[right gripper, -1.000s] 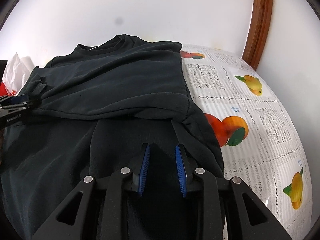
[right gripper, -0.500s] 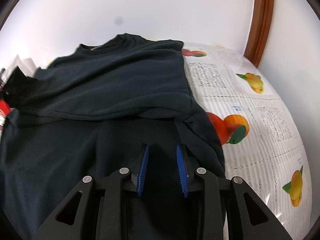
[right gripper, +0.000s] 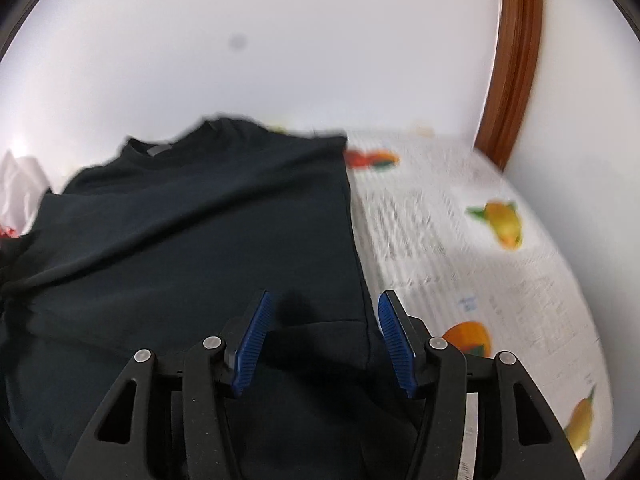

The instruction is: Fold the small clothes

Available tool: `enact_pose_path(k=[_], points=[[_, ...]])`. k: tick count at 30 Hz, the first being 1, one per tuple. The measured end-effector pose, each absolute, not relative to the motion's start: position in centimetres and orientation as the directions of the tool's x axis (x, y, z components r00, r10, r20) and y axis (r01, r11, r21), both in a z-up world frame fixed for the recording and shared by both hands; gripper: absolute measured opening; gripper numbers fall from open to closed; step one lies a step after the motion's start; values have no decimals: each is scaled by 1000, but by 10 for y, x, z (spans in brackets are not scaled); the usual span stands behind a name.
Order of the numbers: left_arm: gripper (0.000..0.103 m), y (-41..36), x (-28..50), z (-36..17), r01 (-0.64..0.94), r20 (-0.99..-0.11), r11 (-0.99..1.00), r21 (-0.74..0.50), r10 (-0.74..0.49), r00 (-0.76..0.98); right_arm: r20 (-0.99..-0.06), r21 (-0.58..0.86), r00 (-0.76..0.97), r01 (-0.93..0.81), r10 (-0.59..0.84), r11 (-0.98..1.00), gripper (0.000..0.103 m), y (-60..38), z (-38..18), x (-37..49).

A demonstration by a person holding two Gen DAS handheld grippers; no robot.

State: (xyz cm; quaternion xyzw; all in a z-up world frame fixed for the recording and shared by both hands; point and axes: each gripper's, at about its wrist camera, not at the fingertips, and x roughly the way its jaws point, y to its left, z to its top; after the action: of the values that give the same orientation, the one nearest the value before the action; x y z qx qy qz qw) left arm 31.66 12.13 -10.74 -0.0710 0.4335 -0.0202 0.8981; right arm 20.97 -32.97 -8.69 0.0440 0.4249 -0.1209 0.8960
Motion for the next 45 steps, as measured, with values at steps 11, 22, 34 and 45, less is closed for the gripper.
enact_pose_path(k=[11,22,34,45], points=[[20,135,299,-98,-14,-776,989,-144,-104,623,-805,-29,562,281,-189,959,55,-338,-88,198],[21,152,239,-84,-9,-765,994,-109,-78,639,-821,-18,536,320,-197,947,55,-358,-84,119],[51,163,143,-108,-46,-792,988,-148,-91,603,-836,90,541,307,-96,948,70,-359,-97,10],[51,151,77,-134,-21,-816,988,-154,-115,566,-802,105,595,225,-51,969,70,-326,-104,-43]])
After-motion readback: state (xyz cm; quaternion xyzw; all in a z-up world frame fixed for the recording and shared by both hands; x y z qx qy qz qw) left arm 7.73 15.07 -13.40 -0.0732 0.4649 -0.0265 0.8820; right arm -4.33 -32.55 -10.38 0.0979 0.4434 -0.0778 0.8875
